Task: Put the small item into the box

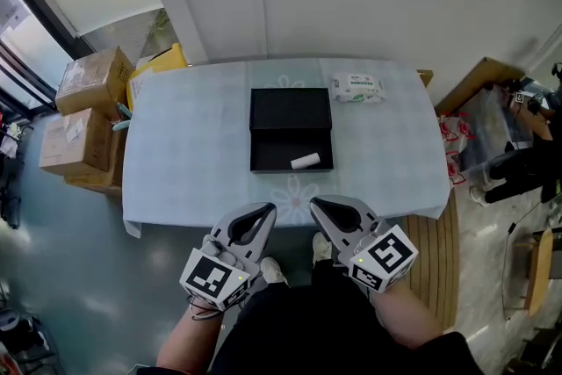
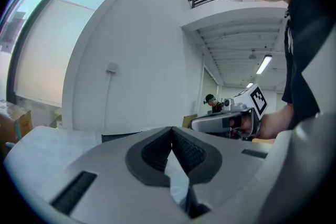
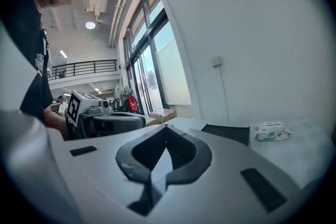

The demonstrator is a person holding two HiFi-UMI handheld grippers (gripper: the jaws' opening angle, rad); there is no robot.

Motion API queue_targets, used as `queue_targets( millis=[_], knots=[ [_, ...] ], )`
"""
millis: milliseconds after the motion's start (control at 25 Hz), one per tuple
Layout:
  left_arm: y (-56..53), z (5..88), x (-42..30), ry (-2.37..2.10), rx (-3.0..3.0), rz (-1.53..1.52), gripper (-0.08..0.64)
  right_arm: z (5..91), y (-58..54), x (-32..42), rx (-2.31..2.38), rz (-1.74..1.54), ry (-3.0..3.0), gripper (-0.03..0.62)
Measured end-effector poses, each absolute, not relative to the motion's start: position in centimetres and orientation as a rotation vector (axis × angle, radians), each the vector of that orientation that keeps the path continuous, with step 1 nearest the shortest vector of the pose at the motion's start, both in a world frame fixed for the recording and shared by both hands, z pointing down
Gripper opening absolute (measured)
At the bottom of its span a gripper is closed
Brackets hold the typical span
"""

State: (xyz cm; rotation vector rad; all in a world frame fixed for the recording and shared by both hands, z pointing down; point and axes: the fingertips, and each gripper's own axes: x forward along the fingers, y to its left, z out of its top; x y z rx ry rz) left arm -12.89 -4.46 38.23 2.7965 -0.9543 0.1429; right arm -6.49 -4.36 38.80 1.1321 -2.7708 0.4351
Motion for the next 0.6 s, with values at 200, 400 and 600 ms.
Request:
queue_targets(
  millis=[200,400,600],
  knots=[
    [-3.8,38.8,-13.6,-0.901,2.814,0.133,0.009,39.3,-3.0,-7.0,1.202,0.438,-2.735,0.009],
    [-3.0,38.8,-14.0,-0.870,2.824,0.133,0.009,39.3,-1.8,-7.4,1.244,0.435,-2.722,0.009],
    [-2.1,38.8,-14.1,-0.843,2.841,0.140,0.009,39.2,-1.0,-7.6,1.270,0.430,-2.724,0.009]
  ],
)
